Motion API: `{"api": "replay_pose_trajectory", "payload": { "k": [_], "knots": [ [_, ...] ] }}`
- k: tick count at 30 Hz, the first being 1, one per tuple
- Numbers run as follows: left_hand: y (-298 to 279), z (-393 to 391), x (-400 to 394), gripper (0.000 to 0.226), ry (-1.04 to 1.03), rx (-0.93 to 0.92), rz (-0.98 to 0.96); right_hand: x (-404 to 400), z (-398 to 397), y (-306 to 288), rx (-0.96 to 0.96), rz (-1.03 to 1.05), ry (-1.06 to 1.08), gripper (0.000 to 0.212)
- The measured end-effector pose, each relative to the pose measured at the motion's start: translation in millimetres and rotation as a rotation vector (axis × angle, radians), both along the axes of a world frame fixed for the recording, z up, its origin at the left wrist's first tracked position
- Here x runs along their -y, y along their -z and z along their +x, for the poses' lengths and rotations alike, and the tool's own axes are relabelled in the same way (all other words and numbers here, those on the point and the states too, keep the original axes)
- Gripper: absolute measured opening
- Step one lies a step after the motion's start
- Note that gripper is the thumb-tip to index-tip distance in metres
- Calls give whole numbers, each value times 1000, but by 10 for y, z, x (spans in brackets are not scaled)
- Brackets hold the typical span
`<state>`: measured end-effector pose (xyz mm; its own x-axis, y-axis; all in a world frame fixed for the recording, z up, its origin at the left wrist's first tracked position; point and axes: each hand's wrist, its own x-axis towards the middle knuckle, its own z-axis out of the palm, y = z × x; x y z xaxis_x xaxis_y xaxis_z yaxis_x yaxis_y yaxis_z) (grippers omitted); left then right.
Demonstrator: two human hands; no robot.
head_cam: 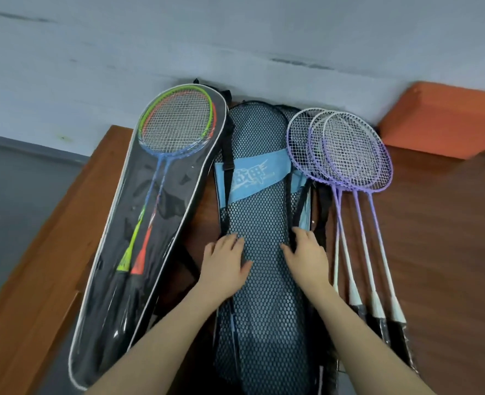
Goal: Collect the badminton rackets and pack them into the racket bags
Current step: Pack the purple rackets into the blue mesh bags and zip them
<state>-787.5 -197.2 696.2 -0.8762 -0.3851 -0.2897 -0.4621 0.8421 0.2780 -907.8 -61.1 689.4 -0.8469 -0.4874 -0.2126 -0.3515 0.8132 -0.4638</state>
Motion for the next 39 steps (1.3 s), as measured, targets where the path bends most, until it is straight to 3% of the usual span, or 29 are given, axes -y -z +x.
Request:
{"api": "replay_pose_trajectory", "payload": {
  "k": [4, 8, 13, 18, 23, 26, 39],
  "knots": [
    [28, 6, 65, 65, -105, -23, -69, 58, -93, -26, 64, -26, -11, 50],
    [57, -7, 205, 65, -196, -16, -108, 67, -123, -153, 200, -240, 26, 51],
    [64, -96, 238, 61, -174, -86, -43, 63, -14, -370, -44, -327, -69, 46],
    [42, -220, 193, 57, -347, -263, 267, 139, 42, -486, -123, -356, -110, 44],
    [-29, -322, 208, 50, -417, -437, 394, 217, 7, -512, 132, -443, 151, 46],
    [-127, -366, 185, 45, -461, -533, 415, 298, -82, -492, 212, -437, 201, 50],
    [-757, -116, 160, 39, -334, -844, 396, 404, 12, -791, -225, -610, 37, 32]
  ]
}}
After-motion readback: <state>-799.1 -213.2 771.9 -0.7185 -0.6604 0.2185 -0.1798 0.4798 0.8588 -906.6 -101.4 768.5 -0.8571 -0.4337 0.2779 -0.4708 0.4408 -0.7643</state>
